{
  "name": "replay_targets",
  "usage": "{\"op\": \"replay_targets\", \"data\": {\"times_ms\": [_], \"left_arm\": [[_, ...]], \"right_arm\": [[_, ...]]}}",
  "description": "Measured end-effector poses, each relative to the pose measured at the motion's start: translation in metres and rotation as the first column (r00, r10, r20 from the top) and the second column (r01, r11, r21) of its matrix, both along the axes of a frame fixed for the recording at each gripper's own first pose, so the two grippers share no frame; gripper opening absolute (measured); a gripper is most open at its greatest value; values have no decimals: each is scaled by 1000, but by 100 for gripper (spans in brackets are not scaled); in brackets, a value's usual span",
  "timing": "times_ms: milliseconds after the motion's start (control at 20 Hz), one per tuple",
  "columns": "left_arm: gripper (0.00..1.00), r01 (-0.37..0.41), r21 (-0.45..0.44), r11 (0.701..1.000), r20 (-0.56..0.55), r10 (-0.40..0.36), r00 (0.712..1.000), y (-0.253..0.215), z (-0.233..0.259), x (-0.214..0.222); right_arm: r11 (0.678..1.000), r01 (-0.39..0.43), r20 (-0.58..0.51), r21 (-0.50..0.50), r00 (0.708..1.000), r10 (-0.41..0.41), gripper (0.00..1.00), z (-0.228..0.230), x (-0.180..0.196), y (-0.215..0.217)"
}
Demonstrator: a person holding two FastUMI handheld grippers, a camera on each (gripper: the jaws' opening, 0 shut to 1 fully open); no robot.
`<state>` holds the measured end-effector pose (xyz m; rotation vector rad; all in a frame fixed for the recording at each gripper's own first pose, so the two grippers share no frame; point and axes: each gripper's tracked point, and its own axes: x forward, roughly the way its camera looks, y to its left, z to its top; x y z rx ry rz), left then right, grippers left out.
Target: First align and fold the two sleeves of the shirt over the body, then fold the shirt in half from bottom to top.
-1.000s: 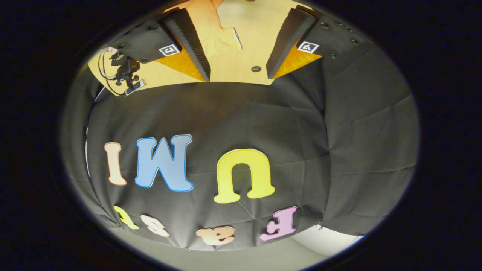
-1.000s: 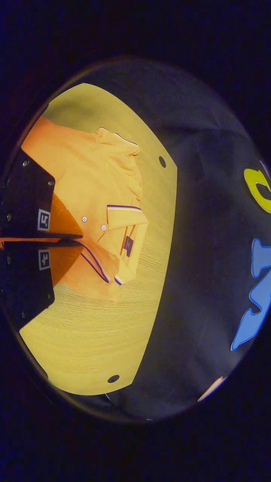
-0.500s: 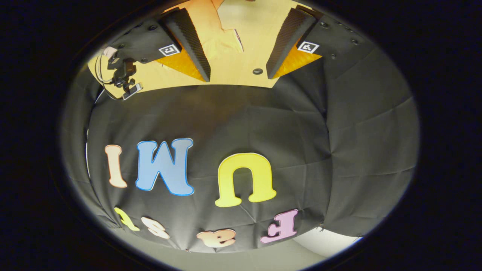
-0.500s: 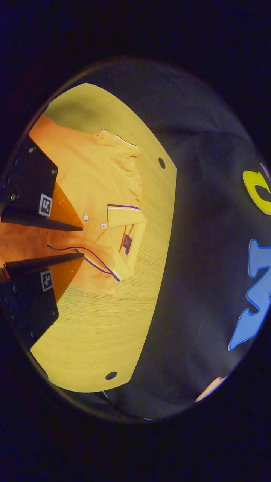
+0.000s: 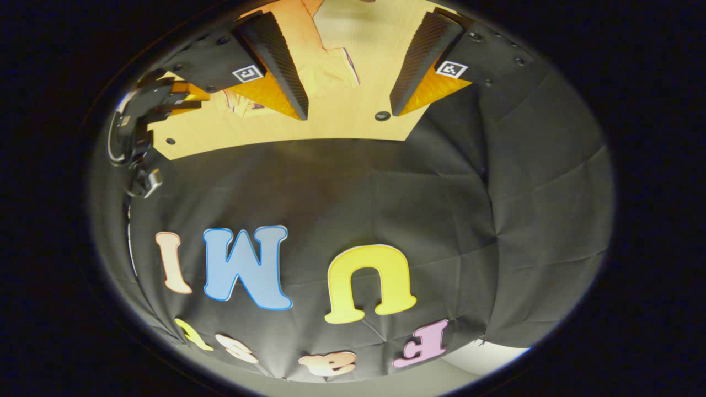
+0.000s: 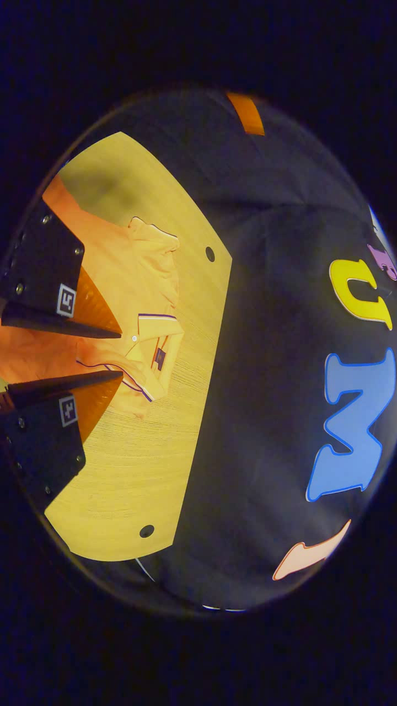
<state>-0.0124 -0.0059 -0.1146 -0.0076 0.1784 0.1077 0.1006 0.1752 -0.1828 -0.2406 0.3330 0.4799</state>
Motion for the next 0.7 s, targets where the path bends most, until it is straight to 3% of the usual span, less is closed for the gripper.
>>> {"op": "replay_targets", "data": {"times_ms": [200,450,500,650,700], "left_arm": [[100,25,-21,999,-49,-26,998,2,-42,22],[94,51,-24,998,-110,-53,992,4,-88,48],[100,57,-29,998,-124,-61,990,3,-98,52],[94,77,-36,996,-169,-82,982,1,-130,66],[100,84,-37,996,-184,-89,979,1,-143,71]], "right_arm": [[999,17,47,51,999,-20,37,32,-27,-12],[994,67,90,91,993,-75,37,61,-50,-35],[991,78,96,104,991,-89,37,67,-53,-40],[984,118,112,130,985,-133,37,76,-63,-54],[983,130,111,129,983,-145,37,76,-66,-57]]}}
